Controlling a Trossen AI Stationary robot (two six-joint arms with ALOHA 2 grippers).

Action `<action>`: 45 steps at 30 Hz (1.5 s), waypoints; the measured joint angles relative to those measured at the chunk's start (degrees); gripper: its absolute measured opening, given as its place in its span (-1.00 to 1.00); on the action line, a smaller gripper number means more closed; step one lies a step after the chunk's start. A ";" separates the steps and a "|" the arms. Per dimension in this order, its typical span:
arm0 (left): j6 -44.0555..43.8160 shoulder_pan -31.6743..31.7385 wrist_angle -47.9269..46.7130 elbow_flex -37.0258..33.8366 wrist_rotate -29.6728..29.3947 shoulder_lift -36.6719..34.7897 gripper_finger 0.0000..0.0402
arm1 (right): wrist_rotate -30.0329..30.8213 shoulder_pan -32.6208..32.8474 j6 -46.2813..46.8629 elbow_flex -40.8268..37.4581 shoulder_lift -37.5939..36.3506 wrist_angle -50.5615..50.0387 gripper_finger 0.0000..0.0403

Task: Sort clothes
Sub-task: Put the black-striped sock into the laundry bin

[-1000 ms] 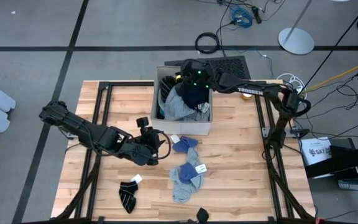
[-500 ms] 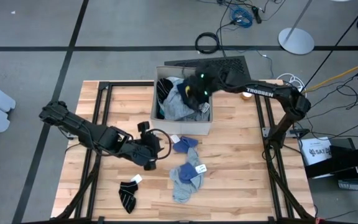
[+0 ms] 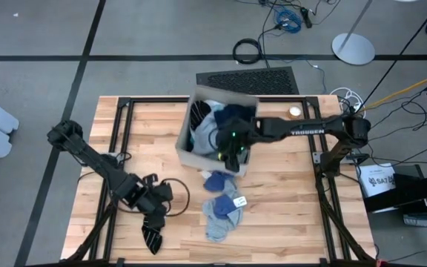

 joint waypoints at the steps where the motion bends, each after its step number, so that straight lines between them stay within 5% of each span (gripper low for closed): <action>1: -0.11 -0.73 2.56 -1.70 0.50 0.00 -0.16 | -0.04 1.02 -0.03 0.42 0.03 0.15 -0.02; 5: -0.23 -2.64 9.08 -6.72 5.24 0.73 -0.16 | 1.49 4.22 -0.68 2.34 -1.63 0.61 -0.02; 11: -3.26 -2.76 8.89 -8.67 8.43 1.81 -0.16 | 12.86 8.84 -4.06 3.08 -9.08 0.64 -0.02; 18: -3.24 -3.73 11.96 -8.67 15.99 2.21 -0.16 | -2.18 17.78 0.25 2.20 -13.07 -1.66 -0.02; 24: -3.23 -4.65 12.24 -8.67 15.47 2.95 -0.16 | 5.91 25.06 5.20 -0.11 -9.62 -5.28 -0.02; 45: 4.11 -3.67 9.33 -8.39 18.61 16.98 -0.27 | 6.10 24.29 6.64 -0.08 -8.15 -6.01 -0.02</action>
